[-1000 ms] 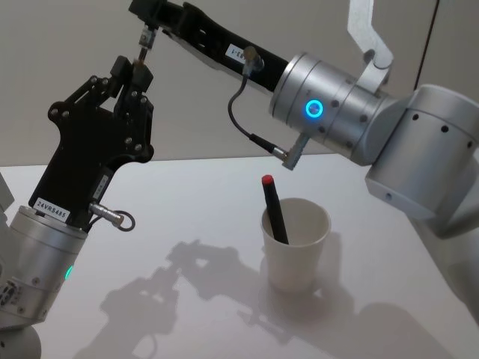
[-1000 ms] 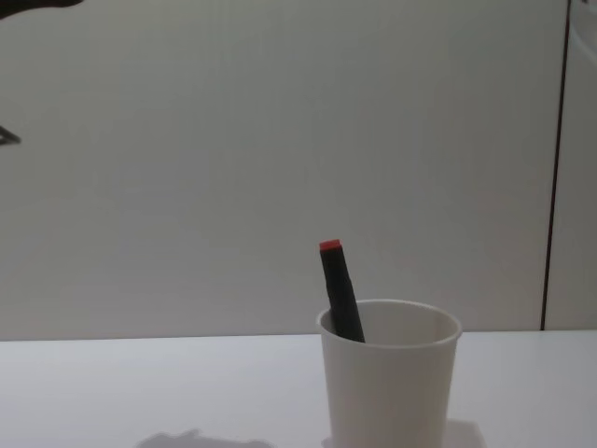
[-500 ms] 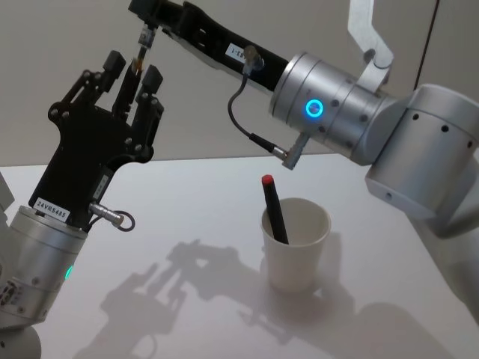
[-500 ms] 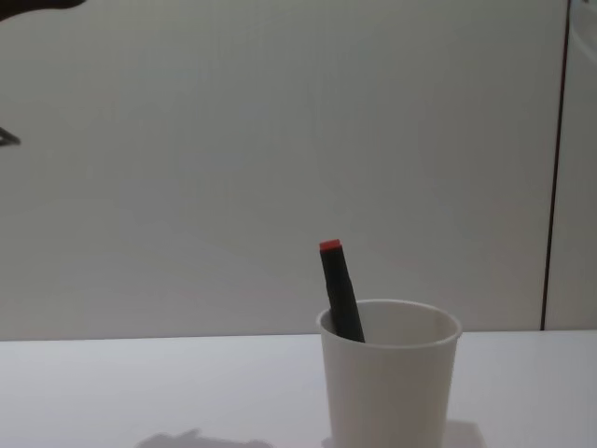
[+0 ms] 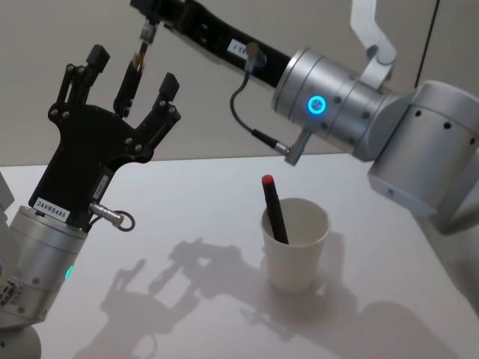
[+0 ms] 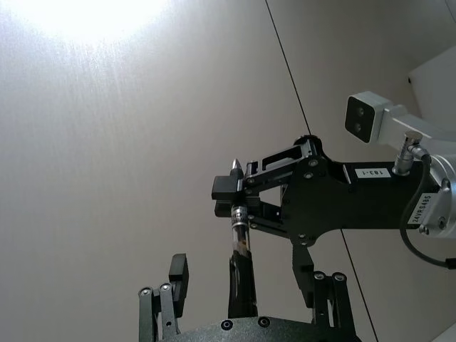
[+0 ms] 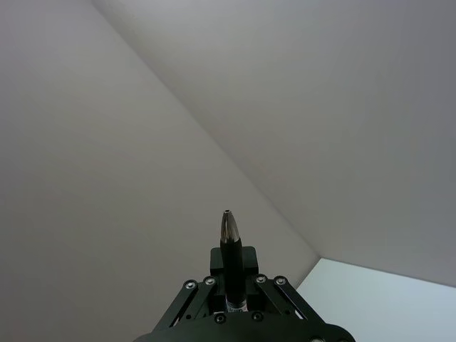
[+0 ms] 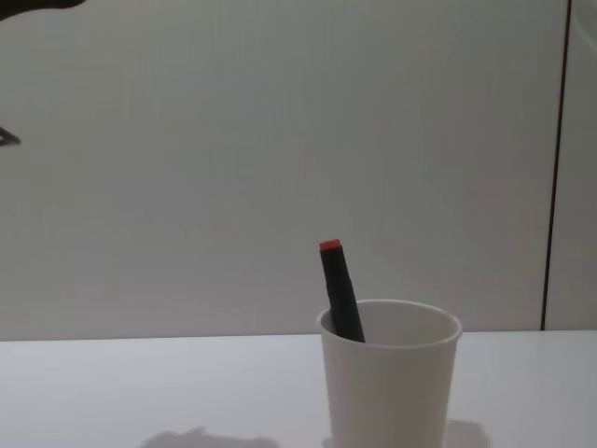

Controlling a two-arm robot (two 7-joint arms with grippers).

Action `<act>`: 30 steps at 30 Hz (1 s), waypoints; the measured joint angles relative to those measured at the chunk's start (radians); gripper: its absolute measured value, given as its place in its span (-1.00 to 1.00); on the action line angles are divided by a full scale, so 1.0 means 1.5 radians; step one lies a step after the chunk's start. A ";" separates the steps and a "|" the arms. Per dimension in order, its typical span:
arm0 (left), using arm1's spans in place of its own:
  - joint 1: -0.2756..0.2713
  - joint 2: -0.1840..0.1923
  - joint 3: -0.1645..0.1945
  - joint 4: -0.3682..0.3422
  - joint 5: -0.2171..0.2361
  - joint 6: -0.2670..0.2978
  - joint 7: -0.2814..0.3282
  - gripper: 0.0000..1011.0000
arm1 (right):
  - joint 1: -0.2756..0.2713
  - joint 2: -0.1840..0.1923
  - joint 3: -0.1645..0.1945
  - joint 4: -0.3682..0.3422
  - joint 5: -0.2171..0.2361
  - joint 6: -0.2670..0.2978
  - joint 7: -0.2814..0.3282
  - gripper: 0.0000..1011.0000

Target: Place the pen into the pen holder.

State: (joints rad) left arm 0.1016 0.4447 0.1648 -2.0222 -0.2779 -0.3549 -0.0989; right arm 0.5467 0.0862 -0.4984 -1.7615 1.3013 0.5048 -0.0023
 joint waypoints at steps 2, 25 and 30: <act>0.000 0.000 0.000 0.000 0.000 0.000 0.000 0.85 | 0.004 0.003 0.003 0.000 -0.007 -0.005 0.006 -0.74; 0.000 0.000 0.000 0.000 0.000 0.000 0.000 0.98 | 0.011 0.122 0.073 -0.025 -0.131 -0.059 0.059 -0.74; 0.000 0.000 0.000 0.000 0.000 0.000 0.000 0.98 | -0.010 0.161 0.083 -0.042 -0.159 -0.069 0.074 -0.74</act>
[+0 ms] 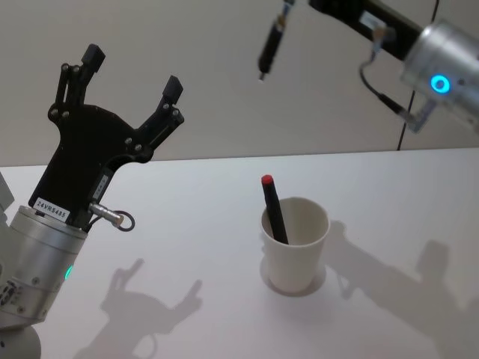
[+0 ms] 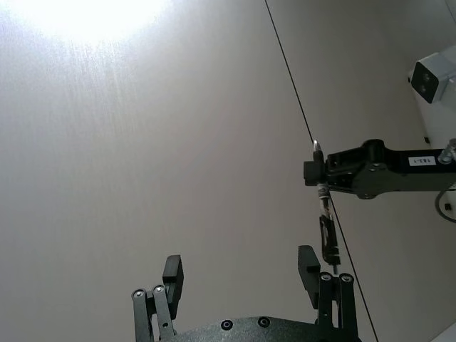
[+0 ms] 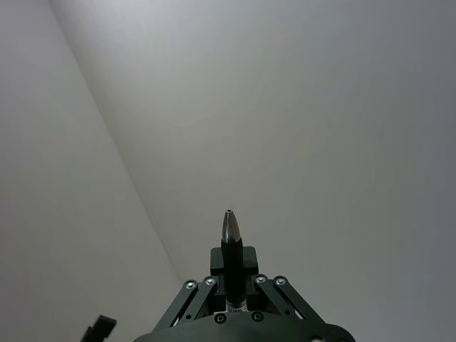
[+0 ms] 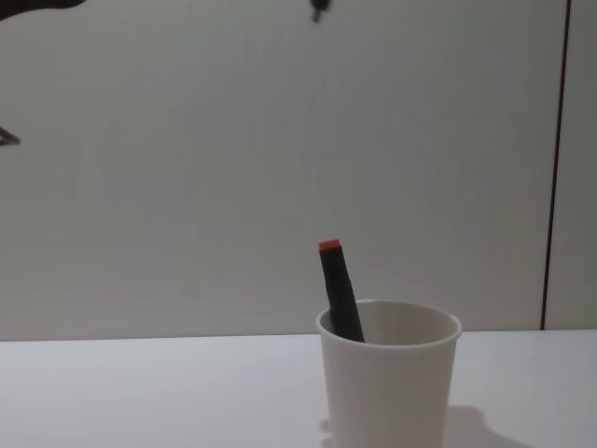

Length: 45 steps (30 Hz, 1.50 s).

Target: Place the pen into the pen holder.

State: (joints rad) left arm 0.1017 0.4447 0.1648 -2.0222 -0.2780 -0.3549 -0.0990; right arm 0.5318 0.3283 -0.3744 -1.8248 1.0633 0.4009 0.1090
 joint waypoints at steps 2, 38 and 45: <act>0.000 0.000 0.000 0.000 0.000 0.000 0.000 0.98 | -0.008 0.013 0.002 -0.006 -0.009 -0.003 0.006 -0.74; 0.000 0.000 0.000 0.000 0.000 0.000 0.000 0.98 | -0.140 0.131 -0.045 -0.075 -0.224 -0.136 0.142 -0.74; 0.000 0.000 0.000 0.000 0.000 0.000 0.000 0.98 | -0.151 0.134 -0.051 -0.067 -0.230 -0.136 0.140 -0.74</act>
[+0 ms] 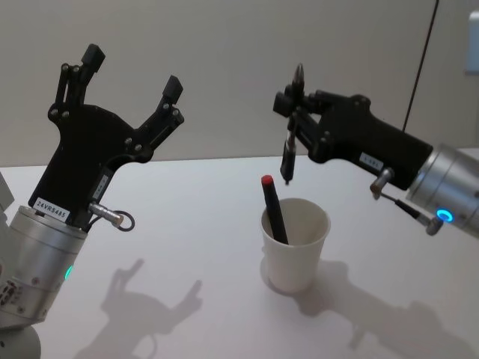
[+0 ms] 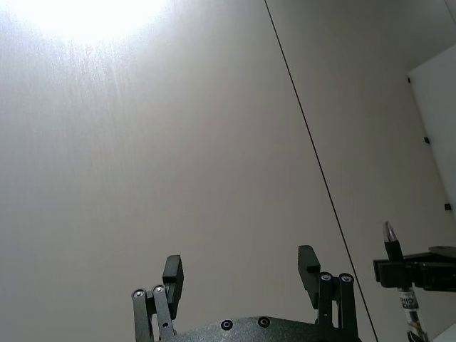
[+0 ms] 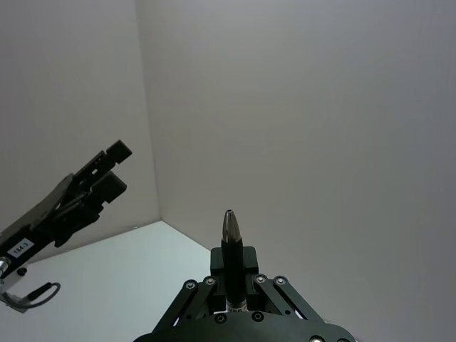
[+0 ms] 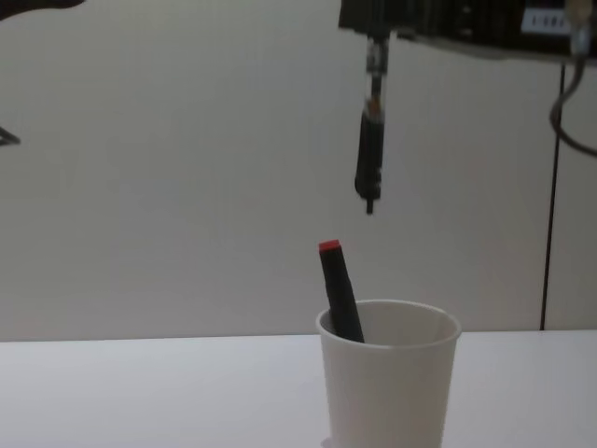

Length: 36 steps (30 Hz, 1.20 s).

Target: Place the pen into the pen holder.

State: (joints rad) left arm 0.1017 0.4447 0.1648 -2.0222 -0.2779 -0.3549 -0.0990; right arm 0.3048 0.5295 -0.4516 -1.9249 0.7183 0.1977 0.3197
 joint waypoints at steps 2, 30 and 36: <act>0.000 0.000 0.000 0.000 0.000 0.000 0.000 0.98 | -0.004 0.002 -0.002 0.002 -0.001 0.001 -0.002 -0.74; 0.000 0.000 0.000 0.000 0.000 0.000 0.000 0.98 | -0.030 0.011 -0.011 0.012 -0.014 0.005 -0.041 -0.74; 0.000 0.000 0.000 0.000 0.000 0.000 0.000 0.98 | -0.032 0.011 -0.012 0.013 -0.015 0.005 -0.044 -0.51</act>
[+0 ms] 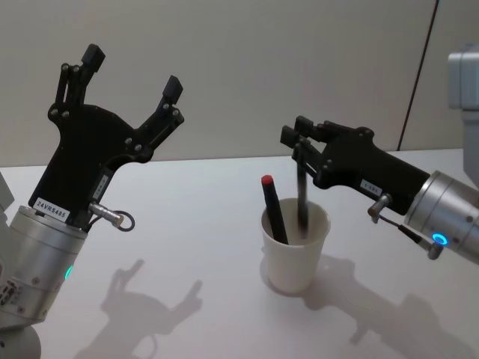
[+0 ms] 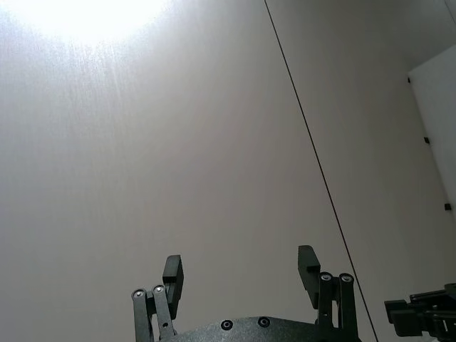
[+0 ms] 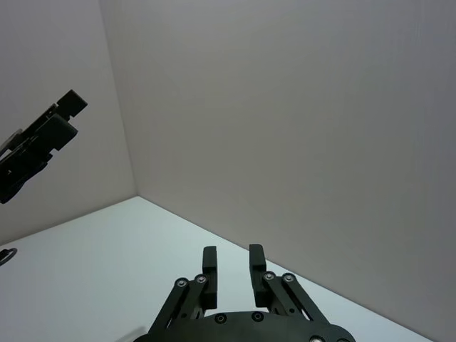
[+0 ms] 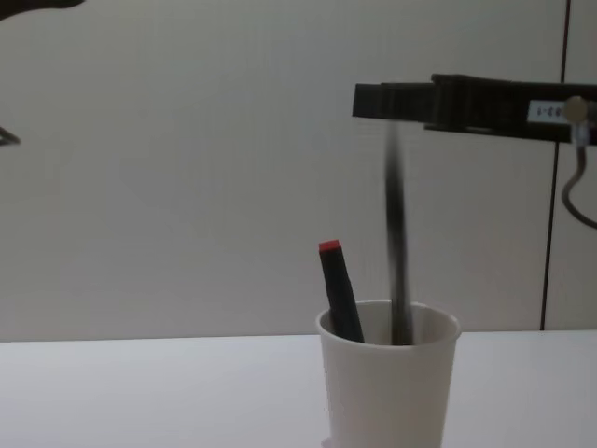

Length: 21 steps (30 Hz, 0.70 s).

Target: Place the pen into the pen holder.

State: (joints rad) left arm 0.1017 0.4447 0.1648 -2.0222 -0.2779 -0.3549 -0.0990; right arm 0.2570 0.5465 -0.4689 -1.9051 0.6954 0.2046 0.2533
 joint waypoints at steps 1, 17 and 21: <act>0.000 0.000 0.000 0.000 0.000 0.000 0.000 0.98 | 0.000 0.000 0.000 0.000 0.000 0.000 0.000 -0.51; 0.000 0.000 0.000 0.000 0.000 0.000 0.000 0.98 | -0.002 0.001 -0.001 0.001 -0.002 -0.001 -0.004 0.52; 0.000 0.000 0.000 0.000 0.000 0.000 0.000 0.98 | -0.002 0.001 -0.001 0.001 -0.002 -0.001 -0.005 0.73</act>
State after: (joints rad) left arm 0.1017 0.4447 0.1648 -2.0222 -0.2779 -0.3549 -0.0990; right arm 0.2544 0.5473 -0.4697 -1.9030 0.6922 0.2032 0.2466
